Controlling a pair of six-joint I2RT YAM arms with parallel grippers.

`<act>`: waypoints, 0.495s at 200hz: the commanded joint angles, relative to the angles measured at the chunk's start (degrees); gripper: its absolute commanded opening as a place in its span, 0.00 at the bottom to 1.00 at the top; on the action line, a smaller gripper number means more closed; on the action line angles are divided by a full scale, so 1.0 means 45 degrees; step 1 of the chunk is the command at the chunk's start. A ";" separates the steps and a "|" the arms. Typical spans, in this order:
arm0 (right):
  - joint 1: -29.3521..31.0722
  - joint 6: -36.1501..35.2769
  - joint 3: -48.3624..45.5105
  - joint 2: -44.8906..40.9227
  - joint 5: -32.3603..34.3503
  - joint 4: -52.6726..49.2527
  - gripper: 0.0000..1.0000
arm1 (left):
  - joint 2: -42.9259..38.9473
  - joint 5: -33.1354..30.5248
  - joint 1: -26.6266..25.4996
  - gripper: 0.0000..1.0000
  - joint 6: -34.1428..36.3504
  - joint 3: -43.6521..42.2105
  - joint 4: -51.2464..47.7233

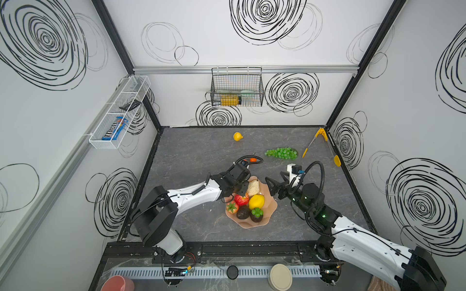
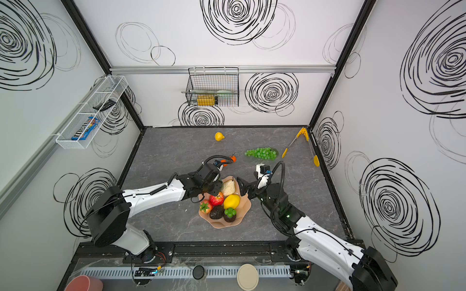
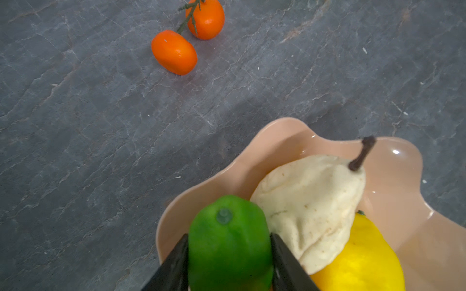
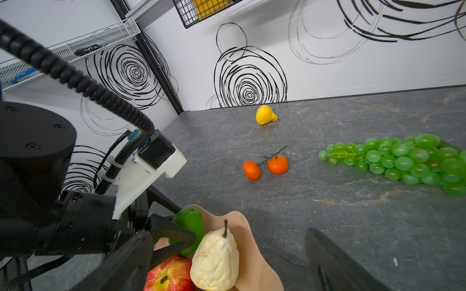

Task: Place and organize the fake fruits in the fruit bowl
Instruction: 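Lower the lime into the bowl with the left gripper while the right withdraws, then open the left gripper and reach toward the yellow lemon on the table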

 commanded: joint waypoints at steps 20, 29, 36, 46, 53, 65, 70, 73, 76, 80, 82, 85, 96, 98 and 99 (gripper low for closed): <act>-0.0110 0.0132 -0.0058 0.0031 -0.0064 0.0121 0.98 | 0.0077 0.0376 0.0115 0.58 -0.0043 0.0297 0.0459; -0.0134 0.0122 -0.0064 0.0054 -0.0062 0.0136 0.98 | 0.0007 0.0346 0.0134 0.59 -0.0071 0.0277 0.0459; -0.0140 0.0138 -0.0065 0.0051 -0.0054 0.0121 0.98 | -0.0050 0.0327 0.0134 0.60 -0.0073 0.0264 0.0459; -0.0144 0.0156 -0.0061 0.0079 -0.0062 0.0143 0.98 | -0.0148 0.0279 0.0159 0.61 -0.0103 0.0258 0.0442; -0.0142 0.0156 -0.0054 0.0099 -0.0068 0.0140 0.98 | -0.0222 0.0250 0.0170 0.62 -0.0154 0.0258 0.0439; -0.0148 0.0144 -0.0053 0.0112 -0.0070 0.0138 0.98 | -0.0361 0.0209 0.0185 0.63 -0.0210 0.0240 0.0386; -0.0153 0.0155 -0.0068 0.0116 -0.0070 0.0155 0.98 | -0.0425 0.0191 0.0193 0.64 -0.0226 0.0238 0.0366; -0.0154 0.0156 -0.0064 0.0122 -0.0057 0.0155 0.98 | -0.0474 0.0172 0.0203 0.64 -0.0239 0.0238 0.0362; -0.0156 0.0156 -0.0069 0.0132 -0.0062 0.0140 0.98 | -0.0517 0.0155 0.0194 0.65 -0.0248 0.0238 0.0347; -0.0156 0.0156 -0.0052 0.0124 -0.0064 0.0154 0.98 | -0.0575 0.0135 0.0193 0.65 -0.0265 0.0238 0.0337; -0.0154 0.0156 -0.0051 0.0126 -0.0065 0.0147 0.98 | -0.0611 0.0117 0.0203 0.66 -0.0283 0.0238 0.0316; -0.0159 0.0156 -0.0050 0.0133 -0.0054 0.0156 0.98 | -0.0663 0.0080 0.0196 0.67 -0.0298 0.0238 0.0294; -0.0154 0.0156 -0.0059 0.0143 -0.0066 0.0157 0.98 | -0.0883 0.0013 0.0237 0.69 -0.0362 0.0238 0.0227; -0.0163 0.0156 -0.0062 0.0155 -0.0065 0.0158 0.98 | -0.0922 0.0013 0.0233 0.69 -0.0365 0.0238 0.0225; -0.0168 0.0156 -0.0066 0.0147 -0.0059 0.0158 0.98 | -0.0941 0.0013 0.0233 0.69 -0.0366 0.0238 0.0225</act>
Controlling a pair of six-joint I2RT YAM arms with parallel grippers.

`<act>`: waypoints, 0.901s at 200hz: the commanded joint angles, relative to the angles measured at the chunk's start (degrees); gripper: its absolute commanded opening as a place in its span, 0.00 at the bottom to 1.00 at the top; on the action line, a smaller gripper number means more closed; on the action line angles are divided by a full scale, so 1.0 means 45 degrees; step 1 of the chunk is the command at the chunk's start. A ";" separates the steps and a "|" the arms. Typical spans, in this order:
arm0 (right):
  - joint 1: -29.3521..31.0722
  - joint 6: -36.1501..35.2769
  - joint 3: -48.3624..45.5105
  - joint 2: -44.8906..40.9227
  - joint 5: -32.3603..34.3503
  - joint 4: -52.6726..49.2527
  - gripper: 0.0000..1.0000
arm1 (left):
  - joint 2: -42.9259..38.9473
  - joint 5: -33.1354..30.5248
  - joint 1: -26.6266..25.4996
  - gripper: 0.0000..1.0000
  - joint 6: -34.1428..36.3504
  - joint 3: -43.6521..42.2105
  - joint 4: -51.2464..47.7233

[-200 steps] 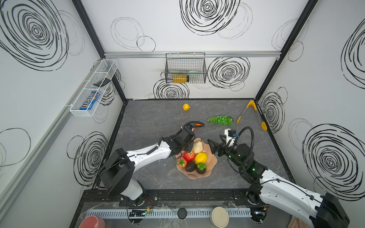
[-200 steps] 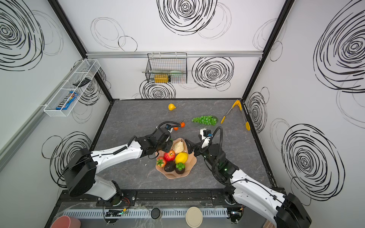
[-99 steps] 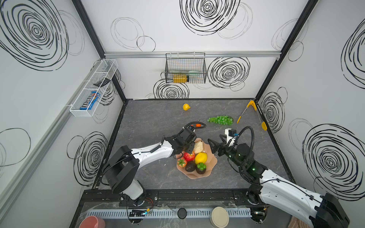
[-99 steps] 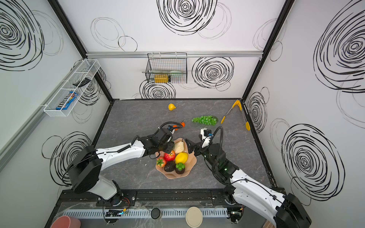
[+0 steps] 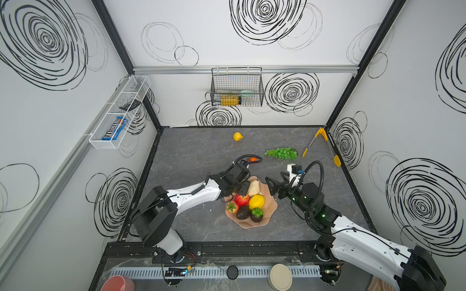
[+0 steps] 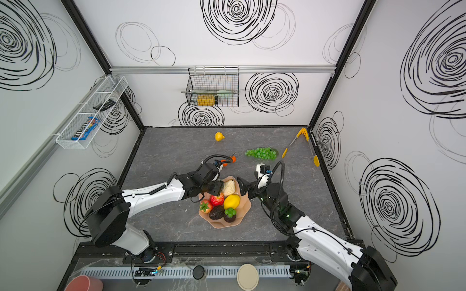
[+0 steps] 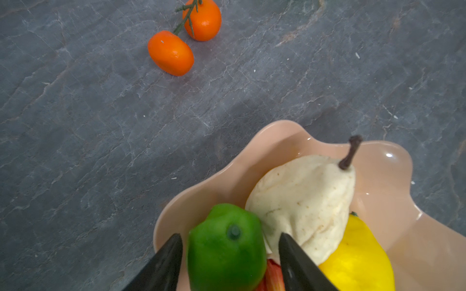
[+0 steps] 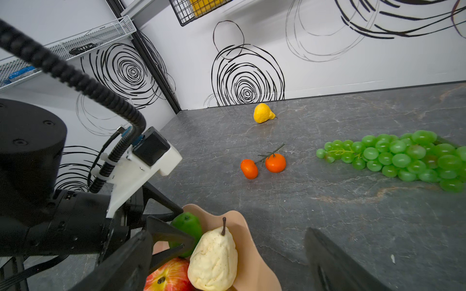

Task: Place and organize the fake fruits in the fruit bowl
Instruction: 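Open the left gripper and reach toward the yellow lemon on the table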

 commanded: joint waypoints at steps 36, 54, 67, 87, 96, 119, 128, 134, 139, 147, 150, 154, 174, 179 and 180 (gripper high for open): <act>-0.0066 0.0139 -0.0099 -0.0023 0.0060 0.0163 0.98 | -0.1582 -0.0059 0.0475 0.72 -0.0411 0.0358 0.0431; -0.0077 0.0203 -0.0135 -0.0048 0.0196 0.0168 0.98 | -0.1852 -0.0007 0.1184 0.74 -0.0796 0.0423 0.1030; -0.0076 0.0225 -0.0159 -0.0035 0.0255 0.0187 0.98 | -0.1855 0.0116 0.1859 0.75 -0.1266 0.0433 0.1713; -0.0095 0.0245 -0.0200 -0.0034 0.0376 0.0163 0.98 | -0.1440 0.0355 0.2871 0.78 -0.2018 0.0515 0.2864; -0.0122 0.0264 -0.0212 -0.0033 0.0412 0.0167 0.98 | -0.1076 0.0376 0.3249 0.80 -0.2298 0.0680 0.3307; -0.0154 0.0284 -0.0245 -0.0036 0.0431 0.0164 0.98 | 0.0215 0.0779 0.4082 0.83 -0.2886 0.1307 0.4332; -0.0198 0.0300 -0.0272 -0.0033 0.0433 0.0163 0.98 | 0.0743 0.1140 0.4366 0.84 -0.3152 0.1539 0.4868; -0.0195 0.0303 -0.0266 -0.0040 0.0422 0.0165 0.98 | 0.1112 0.1434 0.4529 0.85 -0.3286 0.1654 0.5364; -0.0193 0.0303 -0.0276 -0.0035 0.0429 0.0163 0.98 | 0.1421 0.1585 0.4638 0.85 -0.3397 0.1788 0.5732; -0.0214 0.0322 -0.0283 -0.0044 0.0431 0.0177 0.98 | 0.1983 0.1868 0.4826 0.87 -0.3647 0.2057 0.6224; -0.0230 0.0323 -0.0287 -0.0050 0.0431 0.0165 0.98 | 0.2208 0.1971 0.4909 0.87 -0.3727 0.2172 0.6401; -0.0232 0.0323 -0.0287 -0.0043 0.0431 0.0180 0.98 | 0.2519 0.2111 0.5007 0.87 -0.3864 0.2345 0.6613; -0.0271 0.0342 -0.0306 -0.0058 0.0417 0.0168 0.98 | 0.4271 0.2559 0.5402 0.87 -0.4368 0.3486 0.7148; -0.0282 0.0342 -0.0318 -0.0069 0.0436 0.0162 0.98 | 0.4682 0.2606 0.5451 0.88 -0.4421 0.3828 0.7146; -0.0277 0.0342 -0.0321 -0.0069 0.0436 0.0162 0.98 | 0.4763 0.2621 0.5464 0.88 -0.4423 0.3908 0.7137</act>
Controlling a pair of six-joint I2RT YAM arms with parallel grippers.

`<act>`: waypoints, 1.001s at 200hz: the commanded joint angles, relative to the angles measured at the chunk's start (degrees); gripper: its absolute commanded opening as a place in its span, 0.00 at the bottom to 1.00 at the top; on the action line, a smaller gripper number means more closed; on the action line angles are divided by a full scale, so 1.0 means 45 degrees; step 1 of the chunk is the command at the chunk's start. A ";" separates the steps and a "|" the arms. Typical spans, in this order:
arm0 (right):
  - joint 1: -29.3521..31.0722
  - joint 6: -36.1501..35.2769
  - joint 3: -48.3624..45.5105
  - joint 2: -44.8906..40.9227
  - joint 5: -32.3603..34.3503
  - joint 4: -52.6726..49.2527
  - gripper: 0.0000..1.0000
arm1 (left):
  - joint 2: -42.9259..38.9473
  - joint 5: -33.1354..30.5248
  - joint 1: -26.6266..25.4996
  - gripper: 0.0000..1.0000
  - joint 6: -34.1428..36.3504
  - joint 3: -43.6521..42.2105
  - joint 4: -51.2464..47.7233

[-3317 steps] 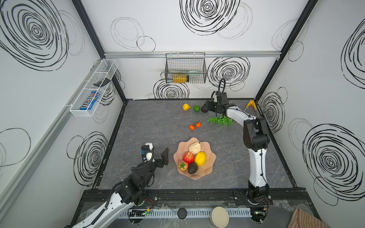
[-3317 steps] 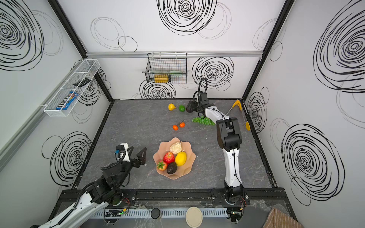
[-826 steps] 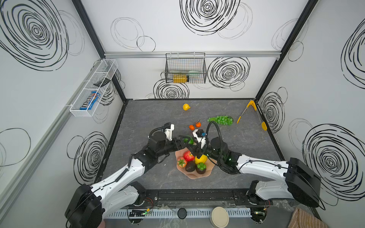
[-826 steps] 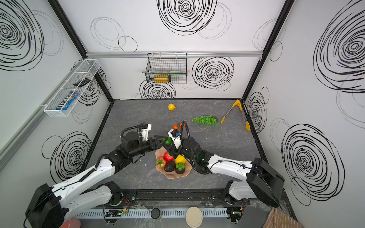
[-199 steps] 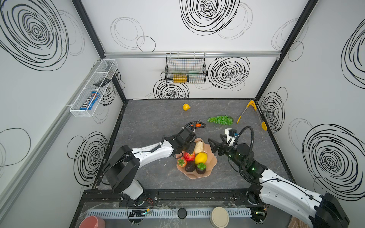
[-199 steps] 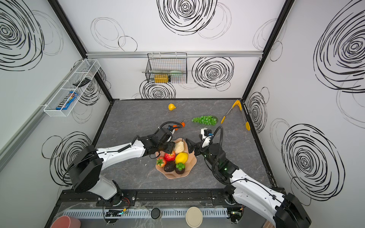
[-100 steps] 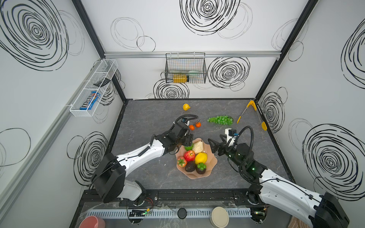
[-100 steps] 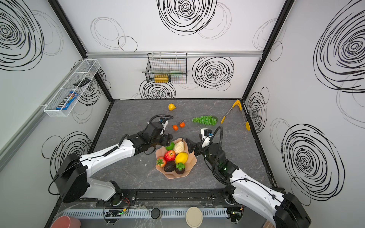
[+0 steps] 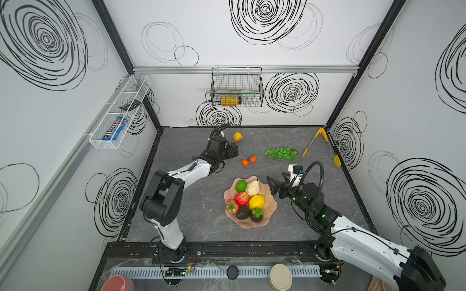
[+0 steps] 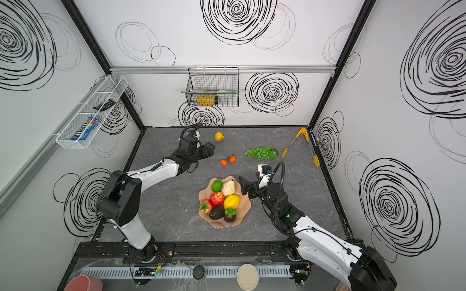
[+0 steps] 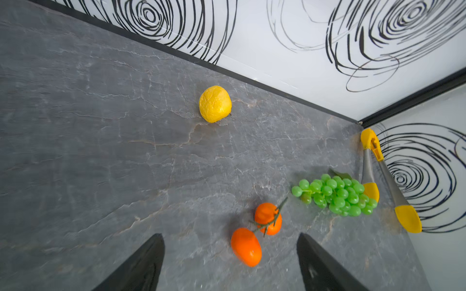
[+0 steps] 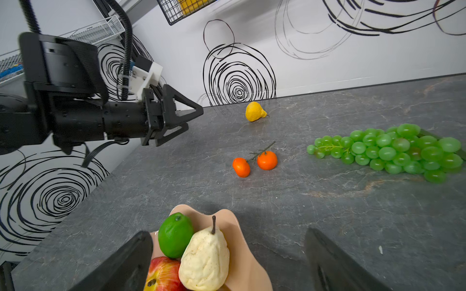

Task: Place and organize the fake fruits in the fruit bowl
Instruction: 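Open the left gripper and reach toward the yellow lemon on the table, then close the left gripper on the yellow lemon and lift it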

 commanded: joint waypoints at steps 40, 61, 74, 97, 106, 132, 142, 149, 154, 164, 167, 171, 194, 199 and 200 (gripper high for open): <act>-0.0161 0.0224 -0.0146 -0.0131 0.0081 0.0154 0.97 | 0.4417 0.1120 0.0802 0.93 -0.1147 0.4240 0.1207; -0.0199 0.0265 -0.0173 -0.0167 0.0095 0.0184 0.97 | 0.5557 0.0944 0.1009 0.94 -0.1363 0.5449 0.0828; -0.0238 0.0299 -0.0192 -0.0172 0.0035 0.0176 0.97 | 0.6131 0.0901 0.1016 0.95 -0.1249 0.6216 0.0550; -0.0297 0.0363 -0.0234 -0.0233 -0.0092 0.0199 0.97 | 0.7116 0.0921 0.1009 0.95 -0.1204 0.7566 0.0078; -0.0313 0.0382 -0.0249 -0.0275 -0.0105 0.0227 0.97 | 0.7498 0.0954 0.1027 0.95 -0.1278 0.8023 -0.0046; -0.0379 0.0421 -0.0281 -0.0299 -0.0270 0.0231 0.97 | 0.8570 0.0877 0.1041 0.94 -0.1473 0.9529 -0.0804; -0.0370 0.0438 -0.0280 -0.0289 -0.0350 0.0261 0.97 | 0.8958 0.0920 0.1012 0.94 -0.1598 1.0064 -0.1019; -0.0394 0.0437 -0.0286 -0.0300 -0.0409 0.0293 0.97 | 0.9236 0.0936 0.0998 0.94 -0.1700 1.0436 -0.1184; -0.0394 0.0441 -0.0288 -0.0289 -0.0431 0.0290 0.97 | 0.9424 0.0932 0.0992 0.93 -0.1757 1.0722 -0.1383; -0.0395 0.0441 -0.0321 -0.0282 -0.0528 0.0312 0.97 | 0.9832 0.0881 0.0958 0.92 -0.1831 1.1337 -0.1847; -0.0394 0.0441 -0.0317 -0.0275 -0.0566 0.0329 0.97 | 0.9922 0.0874 0.0941 0.92 -0.1841 1.1498 -0.1956; -0.0404 0.0441 -0.0309 -0.0269 -0.0584 0.0343 0.97 | 1.0058 0.0844 0.0935 0.91 -0.1868 1.1679 -0.2088; -0.0414 0.0475 -0.0336 -0.0252 -0.0636 0.0385 0.97 | 1.0442 0.0701 0.0894 0.87 -0.2171 1.2038 -0.2242; -0.0414 0.0477 -0.0325 -0.0252 -0.0654 0.0388 0.97 | 1.0507 0.0723 0.0894 0.86 -0.2263 1.2117 -0.2242; -0.0414 0.0478 -0.0315 -0.0249 -0.0660 0.0398 0.97 | 1.0521 0.0729 0.0894 0.86 -0.2282 1.2134 -0.2242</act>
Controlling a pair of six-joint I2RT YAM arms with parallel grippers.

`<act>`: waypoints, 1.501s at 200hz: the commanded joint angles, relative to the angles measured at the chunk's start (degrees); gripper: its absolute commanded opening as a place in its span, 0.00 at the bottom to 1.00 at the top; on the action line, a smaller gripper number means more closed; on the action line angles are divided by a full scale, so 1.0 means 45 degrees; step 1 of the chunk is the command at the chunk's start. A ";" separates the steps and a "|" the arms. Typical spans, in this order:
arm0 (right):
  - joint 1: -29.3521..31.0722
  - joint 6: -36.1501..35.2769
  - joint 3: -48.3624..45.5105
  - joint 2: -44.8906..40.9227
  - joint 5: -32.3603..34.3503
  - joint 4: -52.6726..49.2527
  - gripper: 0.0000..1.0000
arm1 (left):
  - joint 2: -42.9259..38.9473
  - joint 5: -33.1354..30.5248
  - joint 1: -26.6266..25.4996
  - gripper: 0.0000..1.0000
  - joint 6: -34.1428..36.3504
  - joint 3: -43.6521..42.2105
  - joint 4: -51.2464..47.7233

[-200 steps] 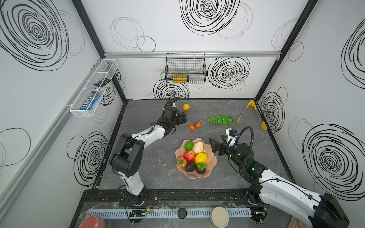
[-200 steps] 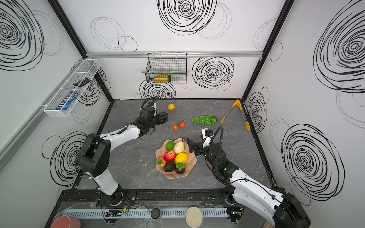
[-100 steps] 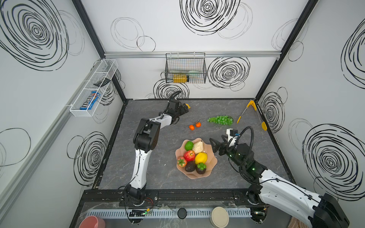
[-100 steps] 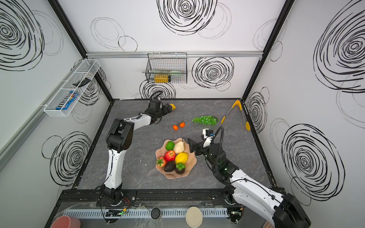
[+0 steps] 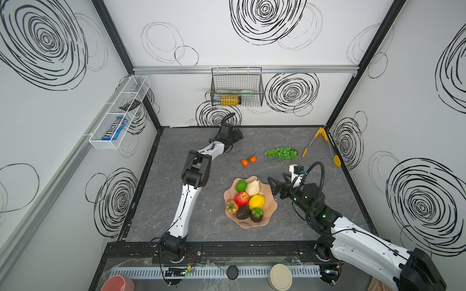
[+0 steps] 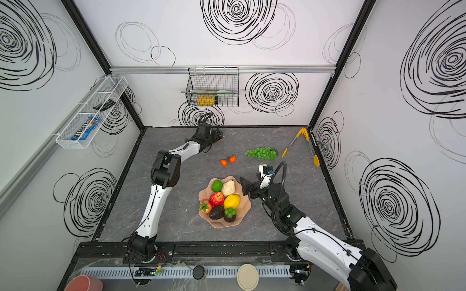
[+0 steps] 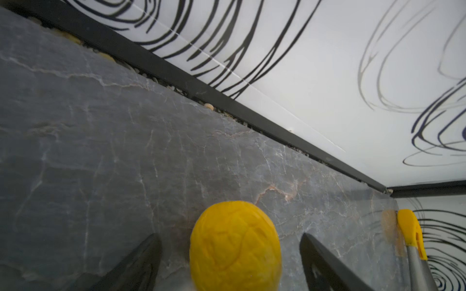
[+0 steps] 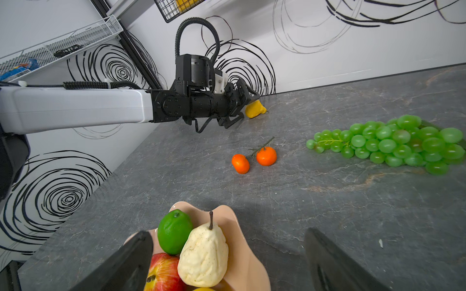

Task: Place and organize the fake fruits in the fruit bowl
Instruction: 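Close the left gripper on the yellow lemon and lift it, then carry the lemon toward the bowl with the left gripper while the right approaches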

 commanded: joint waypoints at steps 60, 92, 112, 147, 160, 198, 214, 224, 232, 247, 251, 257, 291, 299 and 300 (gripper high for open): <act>-0.0083 0.0191 -0.0161 -0.0101 -0.0136 0.0393 0.97 | 0.1259 0.0185 -0.0175 0.67 -0.0796 0.1651 -0.0915; -0.0123 0.0230 -0.0178 -0.0081 -0.0156 0.0406 0.97 | 0.1383 0.0369 -0.0165 0.58 -0.0854 0.1827 -0.0873; -0.0142 0.0228 -0.0176 -0.0070 -0.0157 0.0414 0.97 | 0.1302 0.0487 -0.0141 0.52 -0.0922 0.1778 -0.0814; -0.0181 0.0226 -0.0192 -0.0024 -0.0213 0.0419 0.97 | 0.0023 0.0550 -0.0059 0.47 -0.1659 -0.0114 0.0596; -0.0182 0.0220 -0.0205 -0.0035 -0.0199 0.0417 0.97 | -0.0476 0.0614 -0.0031 0.47 -0.1748 -0.0761 0.1032; -0.0221 0.0226 -0.0242 -0.0061 -0.0065 0.0437 0.97 | -0.2095 0.1071 0.0096 0.47 -0.1940 -0.2647 0.2155; -0.0243 0.0216 -0.0272 -0.0050 -0.0011 0.0438 0.97 | -0.3148 0.1411 0.0185 0.47 -0.2040 -0.4122 0.3096; -0.0260 0.0242 -0.0270 -0.0034 -0.0011 0.0423 0.97 | -0.3955 0.1809 0.0268 0.46 -0.2137 -0.5337 0.4158; -0.0279 0.0255 -0.0257 -0.0017 -0.0064 0.0415 0.97 | -0.4669 0.2089 0.0322 0.46 -0.2190 -0.6428 0.4890; -0.0299 0.0286 -0.0236 -0.0020 -0.0154 0.0408 0.97 | -0.6091 0.2437 0.0352 0.46 -0.2065 -0.8252 0.5751; -0.0311 0.0289 -0.0240 -0.0031 -0.0193 0.0437 0.97 | -0.6468 0.2524 0.0379 0.46 -0.2009 -0.8705 0.5896; -0.0320 0.0311 -0.0228 -0.0042 -0.0266 0.0457 0.97 | -0.7065 0.2649 0.0369 0.46 -0.1942 -0.9403 0.6115; -0.0357 0.0098 -0.0103 0.0252 -0.1235 0.0932 0.97 | -1.0651 0.2927 0.0237 0.46 -0.1617 -1.3076 0.6496; -0.0357 0.0063 -0.0066 0.0419 -0.1452 0.1118 0.97 | -1.1438 0.3034 0.0188 0.46 -0.1696 -1.3820 0.6490; -0.0357 0.0060 -0.0054 0.0447 -0.1473 0.1136 0.97 | -1.1531 0.3045 0.0182 0.46 -0.1705 -1.3917 0.6509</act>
